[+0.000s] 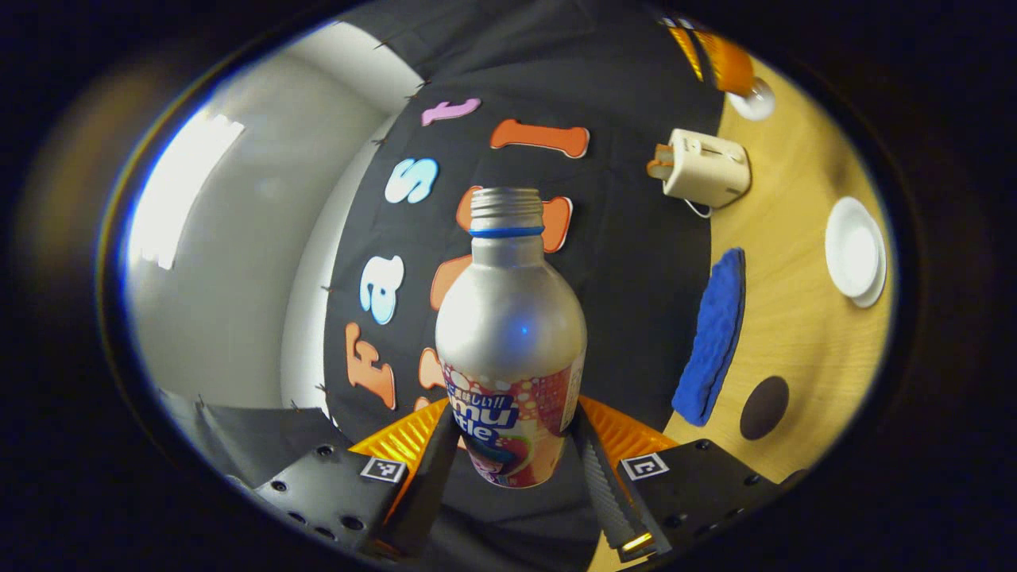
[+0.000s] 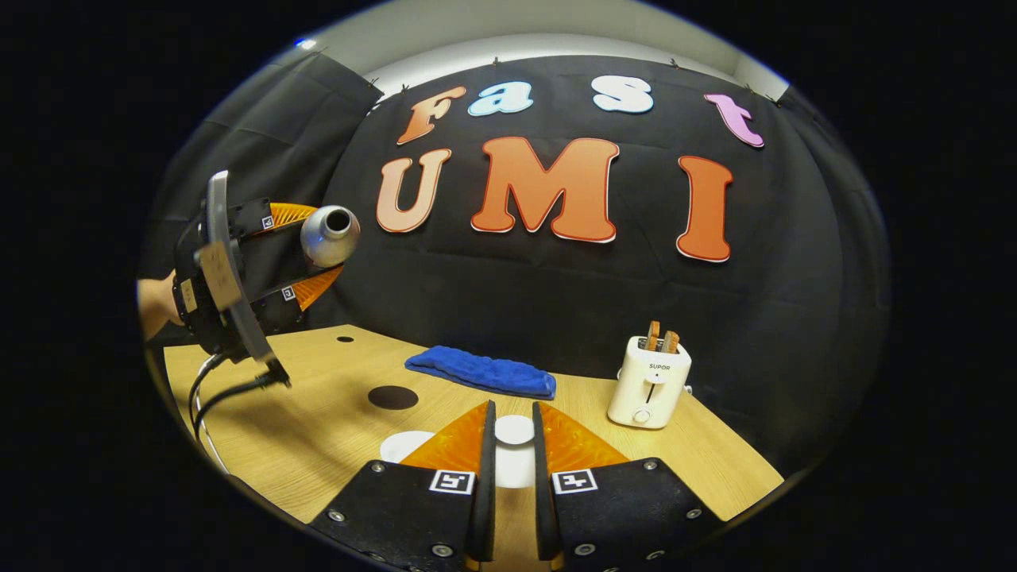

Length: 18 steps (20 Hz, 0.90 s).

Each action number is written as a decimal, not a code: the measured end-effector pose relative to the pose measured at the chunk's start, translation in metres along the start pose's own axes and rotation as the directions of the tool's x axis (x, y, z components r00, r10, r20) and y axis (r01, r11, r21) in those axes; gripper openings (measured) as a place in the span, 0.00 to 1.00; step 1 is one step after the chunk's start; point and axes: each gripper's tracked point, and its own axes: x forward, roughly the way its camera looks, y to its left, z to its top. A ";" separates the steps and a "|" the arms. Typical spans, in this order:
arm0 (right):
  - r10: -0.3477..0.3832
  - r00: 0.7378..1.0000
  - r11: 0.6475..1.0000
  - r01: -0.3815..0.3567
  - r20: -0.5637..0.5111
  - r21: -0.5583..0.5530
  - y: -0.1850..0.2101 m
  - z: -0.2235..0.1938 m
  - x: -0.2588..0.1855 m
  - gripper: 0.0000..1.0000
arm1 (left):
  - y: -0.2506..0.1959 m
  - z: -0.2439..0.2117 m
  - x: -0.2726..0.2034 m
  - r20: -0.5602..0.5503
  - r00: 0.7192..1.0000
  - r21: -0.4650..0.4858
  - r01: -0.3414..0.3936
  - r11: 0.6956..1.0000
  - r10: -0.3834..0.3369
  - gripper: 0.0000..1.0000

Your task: Open the teacup lid with one hand, grasp the water bottle and pour water into the teacup with the other hand; after pouring, place the water bottle on the coaster and then close the teacup lid.

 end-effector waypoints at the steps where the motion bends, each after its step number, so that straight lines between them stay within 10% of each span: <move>1: 0.004 1.000 1.000 -0.004 -0.001 0.002 0.002 0.001 0.001 0.22 | -0.003 0.005 0.003 0.015 1.000 -0.074 0.012 0.997 -0.011 0.83; 6: -0.003 1.000 1.000 0.003 0.020 0.005 0.005 0.011 0.007 0.21 | 0.004 0.001 0.011 -0.029 0.999 -0.413 -0.042 0.910 0.033 0.83; 12: 0.011 1.000 1.000 -0.012 0.026 0.023 0.010 0.013 0.014 0.21 | -0.017 -0.007 0.024 -0.066 0.997 -0.747 -0.021 0.664 -0.043 0.82; 18: 0.023 0.999 0.999 -0.024 0.040 0.027 0.015 0.010 0.017 0.21 | -0.054 -0.021 0.034 -0.099 0.986 -0.848 -0.013 0.530 -0.135 0.82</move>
